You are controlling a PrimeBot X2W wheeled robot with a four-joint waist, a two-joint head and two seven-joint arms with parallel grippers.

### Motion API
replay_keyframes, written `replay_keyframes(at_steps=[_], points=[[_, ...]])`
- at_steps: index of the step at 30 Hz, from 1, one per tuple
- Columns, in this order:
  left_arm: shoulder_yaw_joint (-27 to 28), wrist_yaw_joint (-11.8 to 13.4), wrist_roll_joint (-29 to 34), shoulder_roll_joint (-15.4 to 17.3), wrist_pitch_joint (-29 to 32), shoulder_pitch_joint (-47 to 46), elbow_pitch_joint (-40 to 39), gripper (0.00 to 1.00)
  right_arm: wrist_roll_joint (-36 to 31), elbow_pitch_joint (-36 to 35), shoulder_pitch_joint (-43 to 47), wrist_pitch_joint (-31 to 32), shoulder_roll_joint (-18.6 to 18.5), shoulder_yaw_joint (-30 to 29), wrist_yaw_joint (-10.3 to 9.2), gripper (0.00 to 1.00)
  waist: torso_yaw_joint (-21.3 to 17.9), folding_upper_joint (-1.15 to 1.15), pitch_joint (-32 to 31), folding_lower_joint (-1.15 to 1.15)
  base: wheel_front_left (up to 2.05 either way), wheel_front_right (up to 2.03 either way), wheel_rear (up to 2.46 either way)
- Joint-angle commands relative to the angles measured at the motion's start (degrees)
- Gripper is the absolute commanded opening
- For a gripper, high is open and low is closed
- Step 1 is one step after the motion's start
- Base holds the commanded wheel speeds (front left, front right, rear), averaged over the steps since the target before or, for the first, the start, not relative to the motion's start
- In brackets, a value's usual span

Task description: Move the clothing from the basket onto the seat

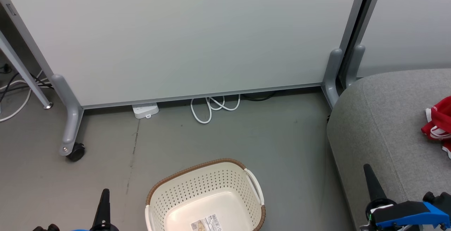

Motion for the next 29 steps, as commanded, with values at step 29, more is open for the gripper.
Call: replay_keyframes(at_steps=[29], points=[[2.4, -0.3, -15.0, 0.8, 4.1, -3.3, -3.3, 0.00, 17.4, 0.2, -3.5, 1.1, -0.3, -0.5, -0.02, 0.00, -0.8, 0.00, 0.3, 0.00, 0.00, 0.00, 0.00]])
